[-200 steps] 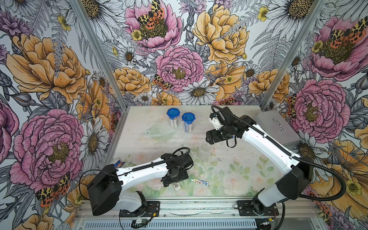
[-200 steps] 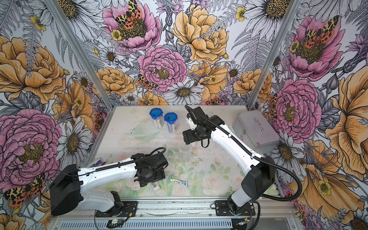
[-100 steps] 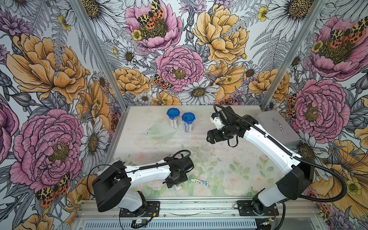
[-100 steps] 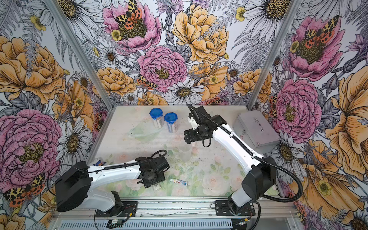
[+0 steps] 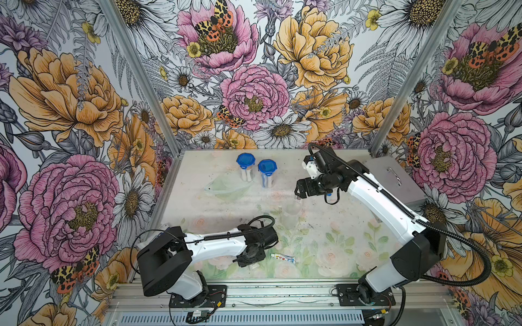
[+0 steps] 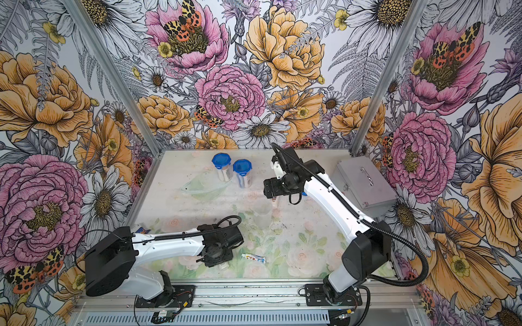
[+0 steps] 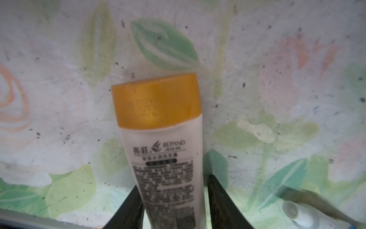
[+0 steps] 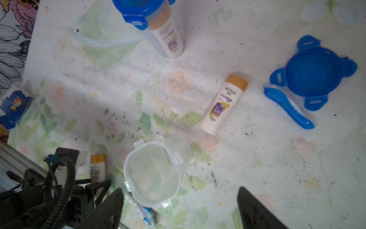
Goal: Pack away toiletry kits
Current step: Pick up the toiletry item from the center of the board.
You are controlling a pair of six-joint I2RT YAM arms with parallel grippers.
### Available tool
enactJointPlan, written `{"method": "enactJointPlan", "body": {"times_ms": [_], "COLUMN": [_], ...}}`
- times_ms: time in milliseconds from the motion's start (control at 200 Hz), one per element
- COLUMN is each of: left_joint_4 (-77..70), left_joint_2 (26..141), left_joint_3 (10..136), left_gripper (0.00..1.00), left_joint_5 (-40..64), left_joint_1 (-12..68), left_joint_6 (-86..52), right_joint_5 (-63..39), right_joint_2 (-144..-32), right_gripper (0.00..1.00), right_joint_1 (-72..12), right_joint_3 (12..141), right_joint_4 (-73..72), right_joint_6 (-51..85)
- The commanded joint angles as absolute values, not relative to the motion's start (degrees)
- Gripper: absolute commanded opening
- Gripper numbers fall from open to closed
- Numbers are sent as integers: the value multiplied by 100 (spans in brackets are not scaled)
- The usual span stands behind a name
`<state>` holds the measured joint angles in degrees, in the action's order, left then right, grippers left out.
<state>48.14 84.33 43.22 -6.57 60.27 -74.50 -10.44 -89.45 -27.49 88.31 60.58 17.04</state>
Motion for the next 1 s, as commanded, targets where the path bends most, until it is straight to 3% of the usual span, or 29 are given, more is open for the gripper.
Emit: {"method": "enactJointPlan", "body": {"times_ms": [0, 255, 701, 991], "left_joint_4": [4222, 4335, 4606, 4478], "left_joint_2": [8528, 8262, 7660, 7699], "left_joint_3": [4131, 4474, 5765, 6548], "left_gripper": [40, 30, 30, 30], "left_joint_5": [-487, -911, -2282, -2634], "left_joint_1": [6082, 5955, 5955, 6089], "left_joint_6": [-7404, -6725, -4902, -3654], "right_joint_5": [-1206, -1975, -3616, -4402], "right_joint_2": [-8929, -8867, -9166, -9774], "right_gripper": [89, 88, 87, 86], "right_joint_1": [-2690, -2508, -2779, -2991], "right_joint_3": [8969, 8684, 8707, 9290], "right_joint_4": [5968, 5976, 5898, 5880], "right_joint_6": [1767, 1623, 1191, 1129]}}
